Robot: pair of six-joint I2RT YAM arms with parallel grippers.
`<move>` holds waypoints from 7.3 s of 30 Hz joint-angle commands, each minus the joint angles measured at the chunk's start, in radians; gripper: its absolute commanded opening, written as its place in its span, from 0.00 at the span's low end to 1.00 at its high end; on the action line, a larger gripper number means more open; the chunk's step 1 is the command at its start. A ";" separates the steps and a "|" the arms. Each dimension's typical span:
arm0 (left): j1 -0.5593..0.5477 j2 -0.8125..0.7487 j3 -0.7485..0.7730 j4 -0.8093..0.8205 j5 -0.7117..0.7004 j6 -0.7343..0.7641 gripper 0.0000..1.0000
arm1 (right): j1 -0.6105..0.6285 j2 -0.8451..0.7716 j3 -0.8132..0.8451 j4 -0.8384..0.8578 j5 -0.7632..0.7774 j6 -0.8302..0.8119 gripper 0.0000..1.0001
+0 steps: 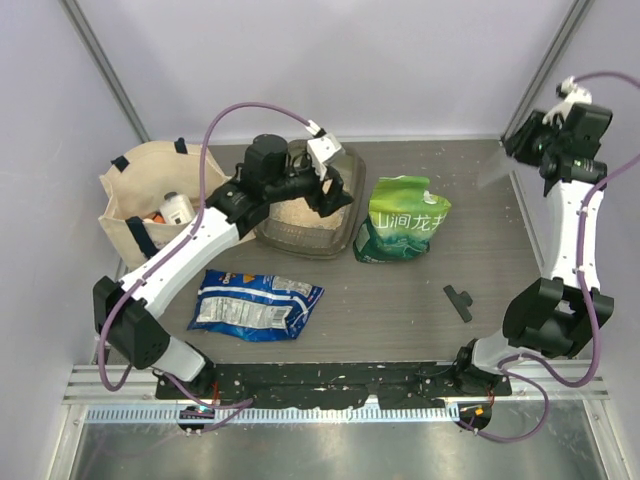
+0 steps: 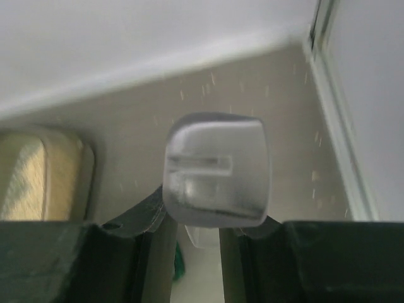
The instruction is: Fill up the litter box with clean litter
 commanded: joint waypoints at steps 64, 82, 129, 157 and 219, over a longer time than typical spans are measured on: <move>-0.165 0.381 0.340 0.121 -0.016 0.113 0.00 | 0.235 0.048 0.051 -0.557 -0.186 -0.293 0.77; -0.165 0.349 0.331 0.167 -0.051 0.041 0.00 | 0.278 0.141 -0.039 -0.574 -0.164 -0.334 0.77; -0.156 0.234 0.282 0.220 -0.094 -0.002 0.00 | 0.381 0.141 0.071 -0.603 0.285 -0.434 0.44; -0.157 0.209 0.259 0.239 -0.071 -0.001 0.00 | 0.301 0.098 0.220 -0.653 0.061 -0.311 0.59; -0.035 0.125 0.133 0.198 0.155 0.076 0.00 | 0.044 -0.278 -0.432 -0.709 -0.872 -1.100 0.65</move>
